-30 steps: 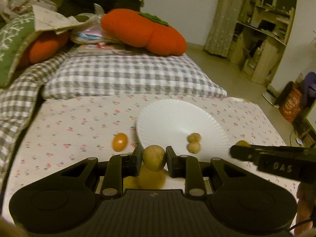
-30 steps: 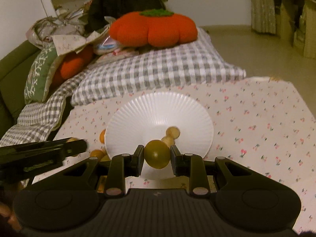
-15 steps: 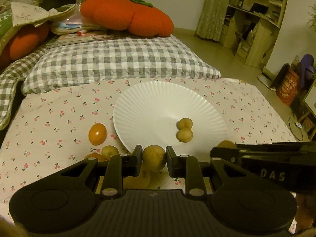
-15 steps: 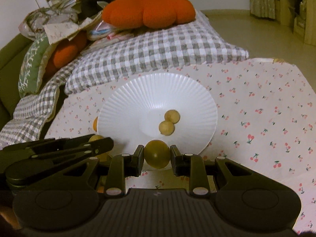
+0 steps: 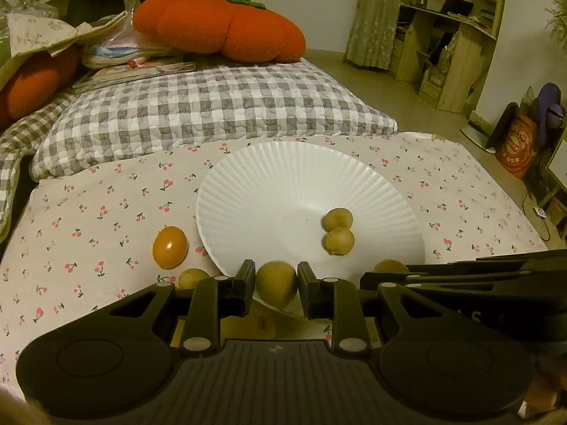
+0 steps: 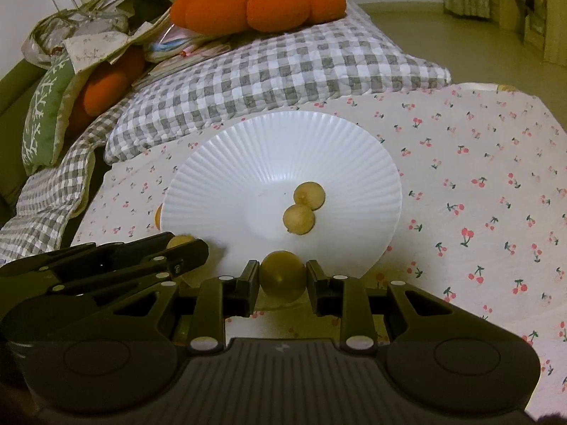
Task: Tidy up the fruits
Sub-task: 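Carry both fruits to the white plate and open both grippers, then move both open grippers back toward the fruit pile, left toward an orange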
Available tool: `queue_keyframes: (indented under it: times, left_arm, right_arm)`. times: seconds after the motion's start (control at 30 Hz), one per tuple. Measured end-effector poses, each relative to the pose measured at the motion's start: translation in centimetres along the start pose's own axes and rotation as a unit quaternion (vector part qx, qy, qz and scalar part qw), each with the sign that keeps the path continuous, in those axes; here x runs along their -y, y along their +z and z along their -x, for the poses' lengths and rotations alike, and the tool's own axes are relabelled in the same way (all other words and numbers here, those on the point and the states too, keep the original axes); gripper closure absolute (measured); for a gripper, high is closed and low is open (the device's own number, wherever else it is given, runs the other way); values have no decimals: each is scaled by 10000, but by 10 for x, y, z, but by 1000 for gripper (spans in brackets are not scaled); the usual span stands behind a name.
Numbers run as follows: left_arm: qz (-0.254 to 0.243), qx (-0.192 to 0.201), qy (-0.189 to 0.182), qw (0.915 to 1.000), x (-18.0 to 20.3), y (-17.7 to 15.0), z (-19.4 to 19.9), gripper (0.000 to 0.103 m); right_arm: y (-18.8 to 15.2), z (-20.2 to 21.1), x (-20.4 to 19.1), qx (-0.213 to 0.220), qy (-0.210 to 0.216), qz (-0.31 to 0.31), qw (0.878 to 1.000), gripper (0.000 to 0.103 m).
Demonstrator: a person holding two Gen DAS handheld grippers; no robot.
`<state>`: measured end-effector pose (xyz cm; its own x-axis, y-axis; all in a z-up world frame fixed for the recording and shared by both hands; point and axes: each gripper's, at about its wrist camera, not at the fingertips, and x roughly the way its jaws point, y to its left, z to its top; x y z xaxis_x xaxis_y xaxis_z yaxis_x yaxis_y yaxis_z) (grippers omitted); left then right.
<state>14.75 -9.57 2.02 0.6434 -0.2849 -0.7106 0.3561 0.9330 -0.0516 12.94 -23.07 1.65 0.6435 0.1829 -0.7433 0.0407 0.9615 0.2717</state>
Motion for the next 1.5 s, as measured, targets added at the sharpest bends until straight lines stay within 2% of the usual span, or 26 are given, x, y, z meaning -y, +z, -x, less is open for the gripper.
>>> queue_keyframes:
  times: [0.13, 0.27, 0.4, 0.53, 0.73, 0.93, 1.2, 1.4, 1.5]
  left_arm:
    - [2, -29, -40, 10000, -2, -1, 0, 78]
    - [28, -63, 77, 9999, -4, -1, 0, 57]
    - [140, -238, 23, 9996, -8, -5, -5, 56]
    - [154, -222, 35, 9996, -7, -4, -3, 55]
    - [298, -116, 16, 9995, -12, 0, 9, 55]
    - [378, -95, 158, 9991, -17, -1, 24, 49]
    - [439, 111, 285, 9986, -27, -5, 54, 40]
    - [340, 229, 562, 9976, -31, -6, 65, 27]
    - [326, 239, 672, 9969, -33, -8, 70, 22]
  right_arm:
    - [1, 2, 5, -28, 97, -208, 9997, 76]
    - [2, 3, 8, -29, 129, -336, 9993, 75]
    - [2, 4, 9, -15, 198, -435, 9989, 73]
    - [4, 7, 12, 28, 267, -557, 9981, 71]
    - [12, 25, 26, 345, 344, -888, 9949, 67]
    - [13, 45, 21, 794, 152, -636, 9947, 53]
    - [9, 64, -3, 1220, 372, 85, 9918, 20]
    - [5, 69, -20, 1371, 421, 633, 9876, 1]
    - [3, 68, -28, 1386, 365, 881, 9858, 0]
